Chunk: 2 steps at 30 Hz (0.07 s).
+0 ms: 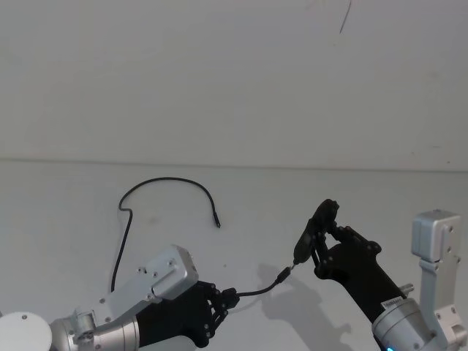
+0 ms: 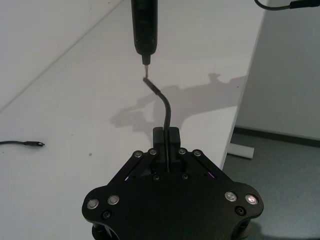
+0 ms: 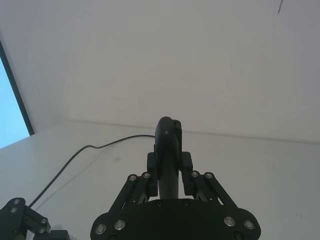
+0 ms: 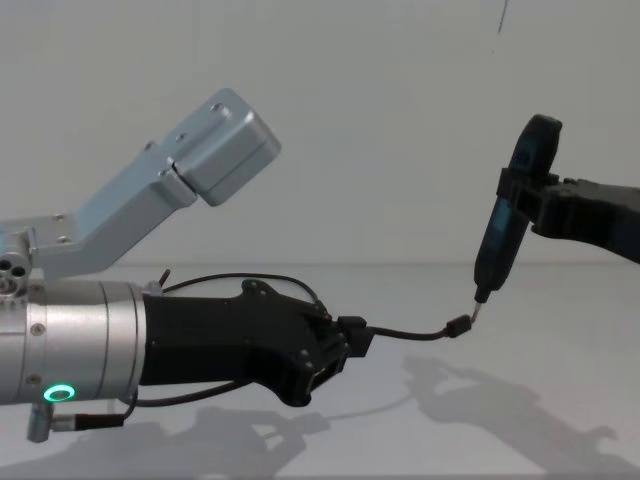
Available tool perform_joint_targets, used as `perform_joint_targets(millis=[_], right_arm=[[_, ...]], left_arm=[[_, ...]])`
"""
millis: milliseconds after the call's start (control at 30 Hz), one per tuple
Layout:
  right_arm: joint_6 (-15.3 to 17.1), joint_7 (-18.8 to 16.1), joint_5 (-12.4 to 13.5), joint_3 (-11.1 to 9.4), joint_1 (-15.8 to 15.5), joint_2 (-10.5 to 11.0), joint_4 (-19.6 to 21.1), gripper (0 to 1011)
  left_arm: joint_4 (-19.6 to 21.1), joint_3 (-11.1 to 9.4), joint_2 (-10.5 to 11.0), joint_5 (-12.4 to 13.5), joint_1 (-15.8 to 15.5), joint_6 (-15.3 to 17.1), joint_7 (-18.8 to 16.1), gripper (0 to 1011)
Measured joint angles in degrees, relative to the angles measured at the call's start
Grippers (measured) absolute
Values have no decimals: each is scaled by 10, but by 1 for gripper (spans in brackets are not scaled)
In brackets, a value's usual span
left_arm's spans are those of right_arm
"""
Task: Pick up the data cable with the one hand.
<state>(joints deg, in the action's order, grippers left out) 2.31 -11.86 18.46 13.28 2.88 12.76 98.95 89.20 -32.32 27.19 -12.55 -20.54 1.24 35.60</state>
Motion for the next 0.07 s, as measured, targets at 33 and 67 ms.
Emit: perform_joint_targets(millis=[33,67], right_arm=[[0,0,0,0,0,0,0,269],[1,-1,0,0,0,0,0,269]], left_arm=[[0,0,0,0,0,0,0,51],[0,0,0,0,0,0,0,51]])
